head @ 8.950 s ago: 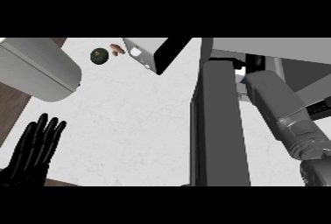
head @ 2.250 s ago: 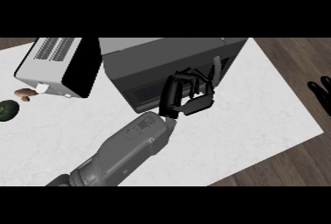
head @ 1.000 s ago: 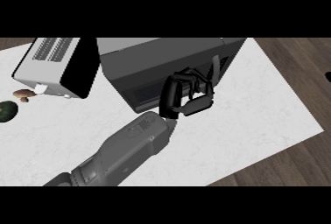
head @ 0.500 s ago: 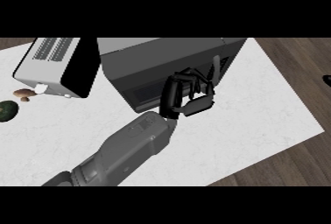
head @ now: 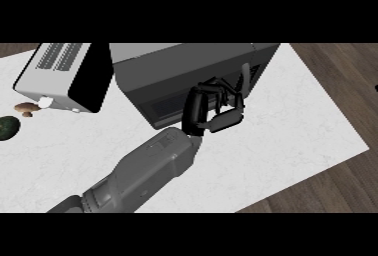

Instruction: Pick up the milk, place it into the microwave and close the microwave

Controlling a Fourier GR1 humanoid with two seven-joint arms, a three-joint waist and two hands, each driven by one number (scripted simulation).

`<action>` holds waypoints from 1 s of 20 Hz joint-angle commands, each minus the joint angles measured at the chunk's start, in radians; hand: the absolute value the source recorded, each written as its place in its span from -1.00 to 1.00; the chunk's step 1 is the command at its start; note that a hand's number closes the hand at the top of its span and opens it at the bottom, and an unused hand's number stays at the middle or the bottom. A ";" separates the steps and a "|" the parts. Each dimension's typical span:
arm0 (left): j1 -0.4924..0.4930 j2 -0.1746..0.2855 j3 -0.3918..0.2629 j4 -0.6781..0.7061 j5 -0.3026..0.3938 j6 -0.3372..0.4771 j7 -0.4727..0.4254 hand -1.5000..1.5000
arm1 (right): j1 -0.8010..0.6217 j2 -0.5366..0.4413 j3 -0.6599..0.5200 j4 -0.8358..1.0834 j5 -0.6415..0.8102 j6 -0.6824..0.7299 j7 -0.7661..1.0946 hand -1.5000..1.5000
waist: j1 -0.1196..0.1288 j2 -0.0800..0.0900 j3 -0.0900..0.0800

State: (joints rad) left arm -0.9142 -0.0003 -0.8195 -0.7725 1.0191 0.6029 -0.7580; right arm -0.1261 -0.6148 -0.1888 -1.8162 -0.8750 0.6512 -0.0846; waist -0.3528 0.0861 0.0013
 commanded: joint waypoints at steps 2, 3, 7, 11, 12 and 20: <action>-0.070 0.000 0.037 0.087 0.032 -0.020 0.029 1.00 | -0.011 -0.024 -0.004 -0.004 -0.025 0.016 0.011 -1.00 | -0.010 0.014 -0.002; -0.076 0.000 0.021 0.082 0.022 -0.037 0.016 1.00 | -0.006 -0.028 0.004 -0.002 -0.034 0.027 0.018 -1.00 | -0.010 0.014 -0.002; -0.079 0.000 -0.023 0.142 -0.001 -0.012 0.050 1.00 | -0.012 -0.018 0.013 -0.011 -0.071 0.038 0.010 -1.00 | -0.004 0.012 0.003; -0.080 0.000 -0.036 0.171 0.010 0.041 0.078 1.00 | -0.013 -0.035 0.025 -0.012 -0.105 0.062 0.023 -1.00 | 0.004 0.012 0.003; -0.065 0.000 -0.037 0.177 0.022 0.045 0.084 1.00 | -0.019 -0.043 0.018 -0.015 -0.106 0.056 0.026 -1.00 | 0.016 0.009 0.001; -0.040 0.000 -0.038 0.218 0.069 0.106 0.100 1.00 | 0.012 -0.071 -0.019 -0.033 -0.139 0.055 0.031 -1.00 | 0.060 -0.009 -0.002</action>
State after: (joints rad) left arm -0.9810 -0.0025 -0.9390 -0.7105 1.0398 0.6395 -0.6882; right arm -0.1257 -0.6709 -0.1909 -1.8421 -1.0004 0.7095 -0.0588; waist -0.3249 0.0742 0.0026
